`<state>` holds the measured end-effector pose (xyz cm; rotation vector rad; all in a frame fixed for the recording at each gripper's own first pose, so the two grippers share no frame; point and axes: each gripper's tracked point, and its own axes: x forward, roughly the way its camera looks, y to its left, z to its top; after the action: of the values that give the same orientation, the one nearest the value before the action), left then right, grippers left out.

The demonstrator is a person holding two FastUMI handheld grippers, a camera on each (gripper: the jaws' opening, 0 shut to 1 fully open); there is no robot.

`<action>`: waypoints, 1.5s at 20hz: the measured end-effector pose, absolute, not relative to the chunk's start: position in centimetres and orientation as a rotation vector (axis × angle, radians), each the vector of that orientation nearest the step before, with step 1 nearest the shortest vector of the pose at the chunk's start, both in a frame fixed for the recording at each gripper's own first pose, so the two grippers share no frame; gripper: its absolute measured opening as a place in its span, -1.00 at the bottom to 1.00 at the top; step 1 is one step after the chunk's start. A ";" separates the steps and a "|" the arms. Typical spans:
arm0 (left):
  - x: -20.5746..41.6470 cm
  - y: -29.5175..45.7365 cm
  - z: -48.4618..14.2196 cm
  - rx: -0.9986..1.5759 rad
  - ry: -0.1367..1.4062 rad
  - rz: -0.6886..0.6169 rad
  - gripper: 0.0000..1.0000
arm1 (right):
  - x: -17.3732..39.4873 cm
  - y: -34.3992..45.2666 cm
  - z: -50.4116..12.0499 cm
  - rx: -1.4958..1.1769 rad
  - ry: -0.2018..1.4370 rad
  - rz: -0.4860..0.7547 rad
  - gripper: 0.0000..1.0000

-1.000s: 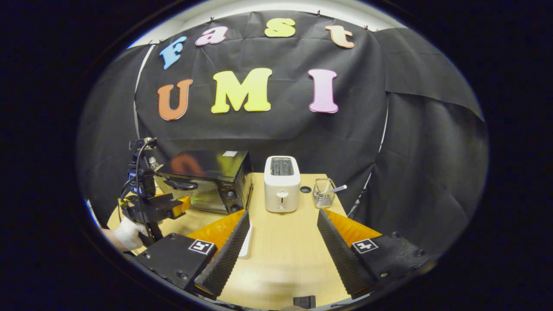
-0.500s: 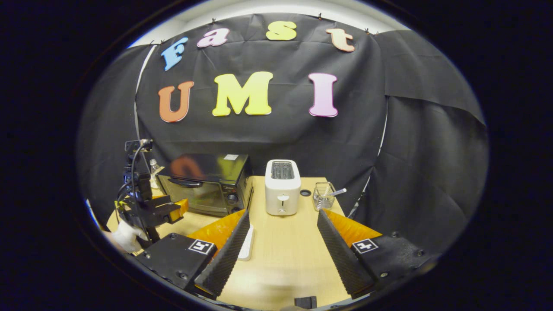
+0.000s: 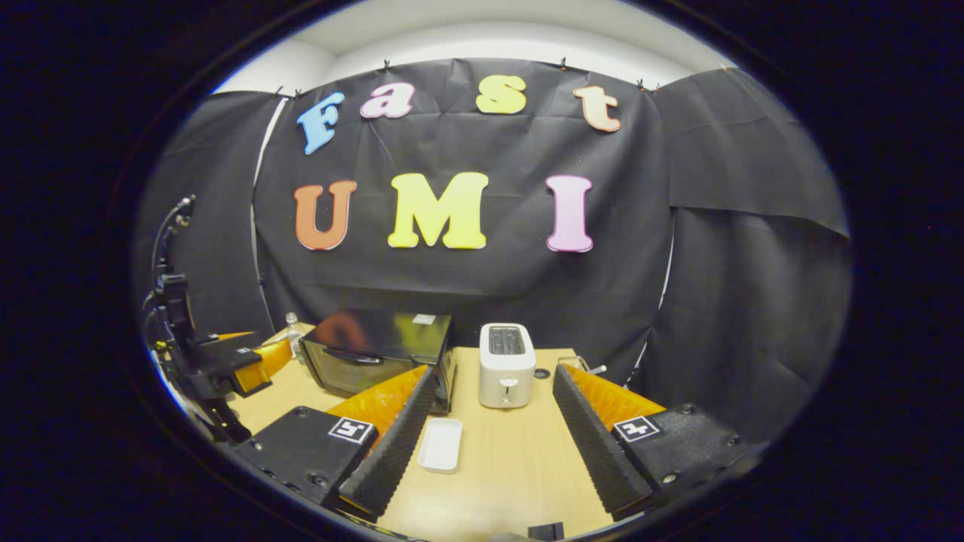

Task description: Open the electric oven with the left hand, put the food in, and close the electric oven.

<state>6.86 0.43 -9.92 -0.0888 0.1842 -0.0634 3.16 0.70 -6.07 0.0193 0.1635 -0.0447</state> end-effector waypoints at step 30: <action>-4.3 4.3 3.7 -0.052 -0.056 -0.084 0.86 | -5.1 3.5 4.9 0.050 -0.094 -0.065 1.00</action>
<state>-4.33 4.32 3.73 -0.0524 -0.0559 -0.0840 -5.11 3.45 4.90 0.0497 -0.0941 -0.0646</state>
